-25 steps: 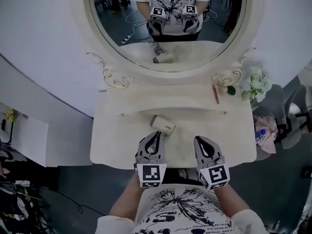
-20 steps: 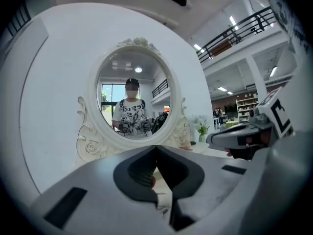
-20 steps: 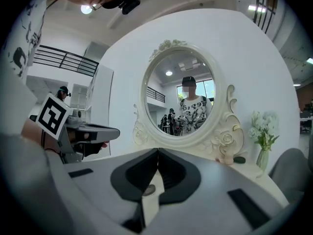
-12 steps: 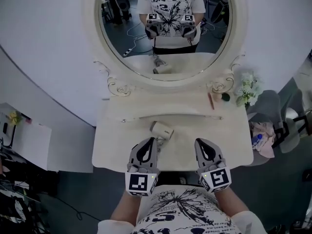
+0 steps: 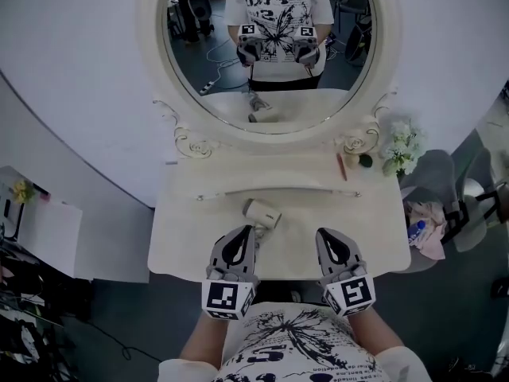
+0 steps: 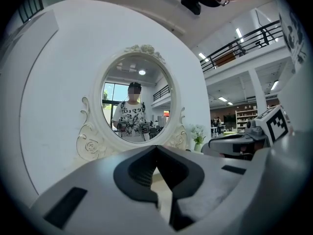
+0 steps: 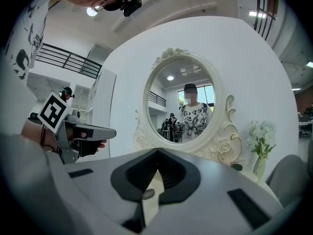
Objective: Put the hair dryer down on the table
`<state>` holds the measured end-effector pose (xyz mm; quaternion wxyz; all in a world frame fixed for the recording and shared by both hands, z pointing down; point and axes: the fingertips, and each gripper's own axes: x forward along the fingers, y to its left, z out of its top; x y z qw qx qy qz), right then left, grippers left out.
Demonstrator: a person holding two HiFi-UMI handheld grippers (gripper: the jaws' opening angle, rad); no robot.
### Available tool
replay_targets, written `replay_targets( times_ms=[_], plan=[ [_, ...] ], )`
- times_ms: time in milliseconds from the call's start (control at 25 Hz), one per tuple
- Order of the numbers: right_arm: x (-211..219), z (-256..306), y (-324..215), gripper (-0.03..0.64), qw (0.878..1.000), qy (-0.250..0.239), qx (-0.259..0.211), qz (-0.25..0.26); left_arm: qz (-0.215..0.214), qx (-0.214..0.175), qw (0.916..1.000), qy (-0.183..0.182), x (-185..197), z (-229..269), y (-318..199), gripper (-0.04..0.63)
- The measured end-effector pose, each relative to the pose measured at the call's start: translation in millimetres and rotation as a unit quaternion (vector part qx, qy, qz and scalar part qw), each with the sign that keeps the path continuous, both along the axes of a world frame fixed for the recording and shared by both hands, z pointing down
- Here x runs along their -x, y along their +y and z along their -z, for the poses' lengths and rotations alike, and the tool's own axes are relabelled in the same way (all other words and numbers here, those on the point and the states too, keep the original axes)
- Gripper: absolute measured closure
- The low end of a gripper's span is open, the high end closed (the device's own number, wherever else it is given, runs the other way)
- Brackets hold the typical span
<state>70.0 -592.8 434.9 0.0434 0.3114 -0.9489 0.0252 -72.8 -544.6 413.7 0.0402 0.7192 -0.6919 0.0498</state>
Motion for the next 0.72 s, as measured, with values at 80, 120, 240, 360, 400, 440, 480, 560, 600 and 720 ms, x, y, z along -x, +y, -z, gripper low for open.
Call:
replay_targets(
  times_ms=[80, 120, 240, 360, 400, 440, 480, 560, 600, 720],
  plan=[
    [-0.7, 1.1, -1.0, 0.598, 1.000, -0.001, -0.002, -0.001, 0.002, 0.003, 1.0000, 0.006, 0.2, -1.7, -0.2, 0.575],
    [-0.4, 1.8, -1.0, 0.598, 1.000, -0.002, -0.003, 0.000, 0.002, 0.004, 0.9999, 0.010, 0.6, -2.2, 0.3, 0.575],
    [1.7, 3.0, -0.2, 0.598, 1.000, -0.005, -0.002, 0.000, 0.002, 0.006, 0.9998, 0.021, 3.4, -3.4, 2.8, 0.575],
    [3.4, 2.3, 1.1, 0.598, 1.000, -0.006, 0.000, 0.000, 0.002, 0.013, 0.9997, 0.021, 5.5, -5.6, 4.7, 0.575],
    [3.9, 2.3, 1.8, 0.598, 1.000, -0.005, -0.001, 0.002, 0.002, 0.016, 0.9997, 0.017, 5.4, -6.5, 5.1, 0.575],
    [4.2, 2.3, 2.3, 0.598, 1.000, -0.005, 0.000, 0.003, 0.003, 0.020, 0.9997, 0.013, 5.0, -7.3, 5.4, 0.575],
    [4.1, 2.3, 2.5, 0.598, 1.000, -0.004, 0.001, 0.003, 0.003, 0.024, 0.9997, 0.009, 4.4, -7.8, 5.4, 0.575],
    [4.3, 2.8, 2.5, 0.598, 1.000, -0.002, 0.001, 0.006, 0.003, 0.027, 0.9996, 0.010, 3.0, -7.9, 4.6, 0.575],
    [4.7, 3.3, 2.3, 0.598, 1.000, 0.000, 0.000, 0.008, 0.003, 0.028, 0.9995, 0.012, 2.5, -7.8, 3.9, 0.575],
    [5.7, 3.8, 1.4, 0.598, 1.000, 0.004, -0.001, 0.012, 0.000, 0.030, 0.9994, 0.018, 1.1, -7.9, 2.0, 0.575]
  ],
)
